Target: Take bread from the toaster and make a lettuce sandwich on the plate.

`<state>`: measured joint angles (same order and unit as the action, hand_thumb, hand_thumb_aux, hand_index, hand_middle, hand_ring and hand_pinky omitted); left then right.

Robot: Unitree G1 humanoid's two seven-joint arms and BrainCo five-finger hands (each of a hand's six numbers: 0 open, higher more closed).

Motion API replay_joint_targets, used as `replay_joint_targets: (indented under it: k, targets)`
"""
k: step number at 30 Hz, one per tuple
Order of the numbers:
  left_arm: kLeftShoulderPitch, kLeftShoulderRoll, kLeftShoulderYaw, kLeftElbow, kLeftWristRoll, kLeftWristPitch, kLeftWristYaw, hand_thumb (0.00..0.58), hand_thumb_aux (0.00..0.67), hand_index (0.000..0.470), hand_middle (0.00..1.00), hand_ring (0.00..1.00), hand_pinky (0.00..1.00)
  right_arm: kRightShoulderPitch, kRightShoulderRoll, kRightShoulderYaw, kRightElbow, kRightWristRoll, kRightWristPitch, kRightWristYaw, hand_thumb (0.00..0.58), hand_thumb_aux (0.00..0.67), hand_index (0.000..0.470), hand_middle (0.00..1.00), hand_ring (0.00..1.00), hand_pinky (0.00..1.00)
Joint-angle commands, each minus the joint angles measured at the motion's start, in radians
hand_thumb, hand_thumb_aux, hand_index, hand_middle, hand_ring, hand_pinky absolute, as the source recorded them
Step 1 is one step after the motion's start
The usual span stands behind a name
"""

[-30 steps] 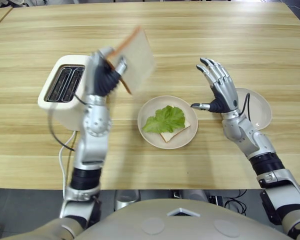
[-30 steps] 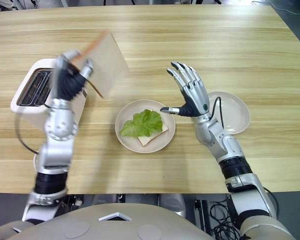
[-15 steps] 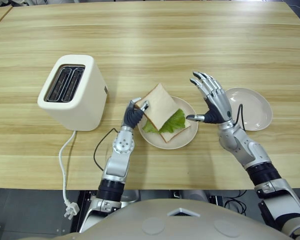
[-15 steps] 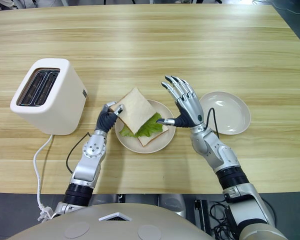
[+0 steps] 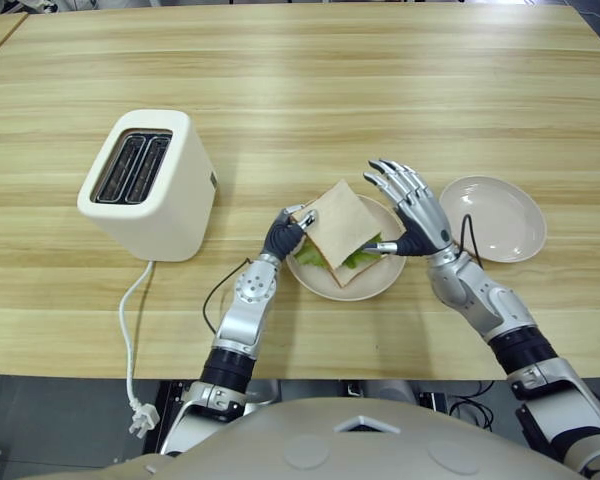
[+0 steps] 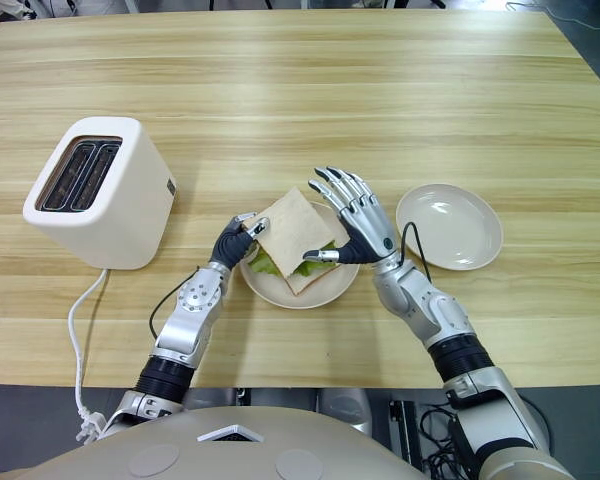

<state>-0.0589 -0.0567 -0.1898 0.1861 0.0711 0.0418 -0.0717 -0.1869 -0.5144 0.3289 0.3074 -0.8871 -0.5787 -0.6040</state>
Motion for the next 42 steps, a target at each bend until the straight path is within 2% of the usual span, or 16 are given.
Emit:
replay_joint_targets:
  k: [1,8,16,23,42]
  targets:
    - [0.0,-0.02,-0.002,-0.012,-0.03,0.038,-0.023,0.58,0.67,0.46,1.0,1.0,1.0,-0.004,-0.002,0.009,0.02,-0.004,-0.001,0.011,0.0,0.0,0.0,0.08,0.08,0.08]
    - [0.005,0.015,-0.021,-0.06,-0.007,0.057,-0.052,0.58,0.67,0.46,1.0,1.0,1.0,-0.008,-0.006,0.011,0.027,0.0,0.0,0.012,0.0,0.0,0.0,0.08,0.08,0.08]
    - [0.012,0.083,-0.104,-0.158,0.13,0.051,-0.043,0.58,0.67,0.46,1.0,1.0,1.0,-0.019,-0.002,0.018,0.044,0.0,-0.002,0.014,0.0,0.0,0.0,0.08,0.08,0.08]
    - [0.03,0.093,-0.136,-0.237,0.174,0.077,-0.039,0.58,0.67,0.46,1.0,1.0,1.0,-0.029,-0.001,0.019,0.057,0.004,-0.004,0.015,0.0,0.0,0.0,0.08,0.08,0.08]
    - [0.004,0.08,-0.161,-0.04,0.223,0.024,0.032,0.58,0.67,0.46,1.0,1.0,1.0,-0.016,-0.033,-0.001,0.051,0.004,-0.023,-0.029,0.0,0.0,0.0,0.08,0.08,0.08]
